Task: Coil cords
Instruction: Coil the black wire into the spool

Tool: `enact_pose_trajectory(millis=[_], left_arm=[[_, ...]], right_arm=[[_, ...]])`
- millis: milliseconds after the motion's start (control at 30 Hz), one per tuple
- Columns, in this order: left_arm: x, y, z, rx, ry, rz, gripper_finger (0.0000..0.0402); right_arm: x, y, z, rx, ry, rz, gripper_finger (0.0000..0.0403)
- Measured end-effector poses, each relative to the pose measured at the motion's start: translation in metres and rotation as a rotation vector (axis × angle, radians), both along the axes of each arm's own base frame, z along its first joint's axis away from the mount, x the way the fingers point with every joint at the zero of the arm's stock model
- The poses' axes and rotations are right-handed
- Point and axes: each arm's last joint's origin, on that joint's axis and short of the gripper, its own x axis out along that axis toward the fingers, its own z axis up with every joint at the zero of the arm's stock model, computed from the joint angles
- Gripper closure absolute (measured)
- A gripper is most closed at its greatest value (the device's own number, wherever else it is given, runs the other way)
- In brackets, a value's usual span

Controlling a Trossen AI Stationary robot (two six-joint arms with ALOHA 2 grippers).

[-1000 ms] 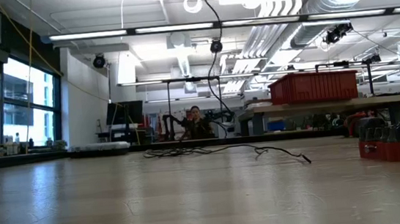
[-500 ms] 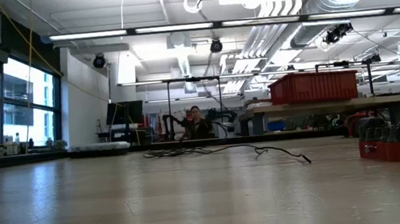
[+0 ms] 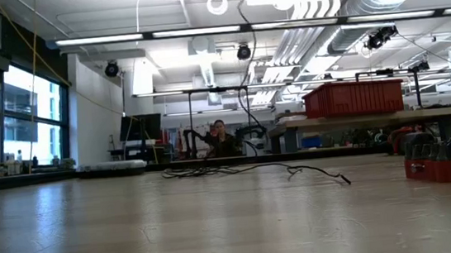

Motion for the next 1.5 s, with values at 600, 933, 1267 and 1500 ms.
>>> enact_pose_trajectory(millis=[600,933,1267,1500], left_arm=[[0.000,0.000,0.000,0.000,0.003,-0.001,0.0401],[0.000,0.000,0.000,-0.001,0.003,-0.002,0.0401],[0.000,0.000,0.000,-0.005,0.005,-0.003,0.0401],[0.010,-0.007,-0.007,-0.098,0.085,-0.092,0.0401]], right_arm=[[0.000,0.001,-0.002,-0.005,0.025,-0.001,0.0311],[0.000,0.001,-0.005,-0.022,0.051,-0.003,0.0350],[0.000,0.001,-0.002,-0.041,0.020,-0.012,0.0399],[0.008,-0.002,-0.001,-0.066,-0.034,-0.044,0.0401]])
